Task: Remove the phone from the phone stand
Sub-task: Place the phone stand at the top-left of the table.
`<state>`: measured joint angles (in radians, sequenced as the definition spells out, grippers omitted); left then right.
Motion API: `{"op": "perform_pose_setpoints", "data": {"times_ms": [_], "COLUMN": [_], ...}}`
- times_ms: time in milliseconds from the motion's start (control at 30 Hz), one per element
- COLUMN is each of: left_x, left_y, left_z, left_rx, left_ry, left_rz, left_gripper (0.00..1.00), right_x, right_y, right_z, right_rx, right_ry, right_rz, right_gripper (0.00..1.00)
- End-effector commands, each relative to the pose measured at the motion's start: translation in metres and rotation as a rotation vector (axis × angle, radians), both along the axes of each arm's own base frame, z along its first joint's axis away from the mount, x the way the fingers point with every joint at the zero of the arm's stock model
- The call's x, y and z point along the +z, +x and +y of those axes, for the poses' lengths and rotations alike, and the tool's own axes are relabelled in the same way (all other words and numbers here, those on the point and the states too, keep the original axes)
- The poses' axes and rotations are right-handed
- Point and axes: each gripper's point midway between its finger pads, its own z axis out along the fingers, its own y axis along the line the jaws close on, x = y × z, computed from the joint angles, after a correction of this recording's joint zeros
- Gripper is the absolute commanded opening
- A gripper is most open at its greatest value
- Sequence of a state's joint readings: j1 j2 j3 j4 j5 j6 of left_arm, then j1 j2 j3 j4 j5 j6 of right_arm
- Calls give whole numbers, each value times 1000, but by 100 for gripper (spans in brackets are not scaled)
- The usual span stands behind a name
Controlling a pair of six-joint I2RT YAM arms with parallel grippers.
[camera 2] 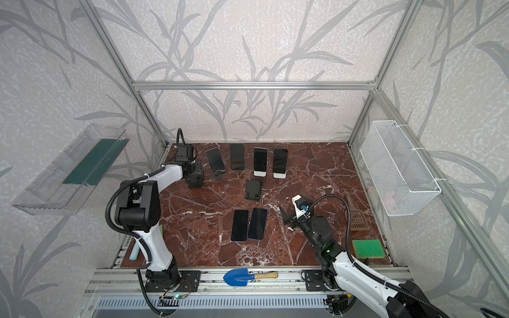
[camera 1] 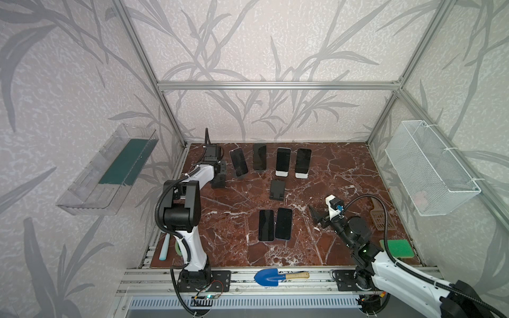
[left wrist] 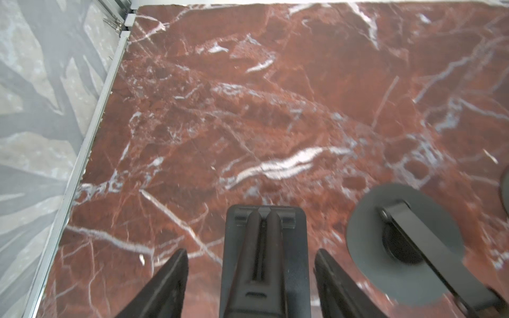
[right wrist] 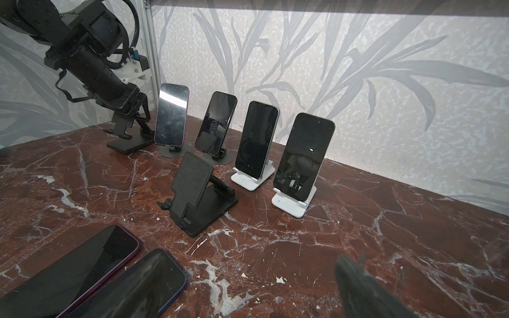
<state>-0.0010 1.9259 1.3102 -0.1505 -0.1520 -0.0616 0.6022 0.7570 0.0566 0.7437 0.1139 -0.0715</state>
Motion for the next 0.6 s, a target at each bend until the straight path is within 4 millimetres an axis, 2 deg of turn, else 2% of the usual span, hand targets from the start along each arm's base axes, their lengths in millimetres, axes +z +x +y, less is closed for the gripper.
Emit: {"op": "perform_pose_setpoints", "data": {"times_ms": [0, 100, 233, 367, 433, 533, 567], "left_x": [18, 9, 7, 8, 8, 4, 4], "left_y": [26, 35, 45, 47, 46, 45, 44], "left_z": [6, 5, 4, 2, 3, 3, 3], "left_rx": [-13, -21, -12, 3, 5, 7, 11], "left_ry": [-2, -25, -61, -80, -77, -82, -86], "left_rz": [-91, -94, -124, -126, -133, -117, -113], "left_gripper": [58, 59, 59, 61, 67, 86, 90], "right_x": [10, 9, 10, 9, 10, 9, 10], "right_y": [-1, -2, -2, -3, -3, -4, -5], "right_z": [-1, -1, -1, -1, 1, 4, 6], "right_rx": [-3, -2, 0, 4, 13, 34, 45], "right_ry": [24, 24, 25, 22, 19, 7, 4], "right_rz": [-33, -34, -38, -35, -37, -38, -39], "right_gripper": [95, 95, 94, 94, 94, 94, 95]}}
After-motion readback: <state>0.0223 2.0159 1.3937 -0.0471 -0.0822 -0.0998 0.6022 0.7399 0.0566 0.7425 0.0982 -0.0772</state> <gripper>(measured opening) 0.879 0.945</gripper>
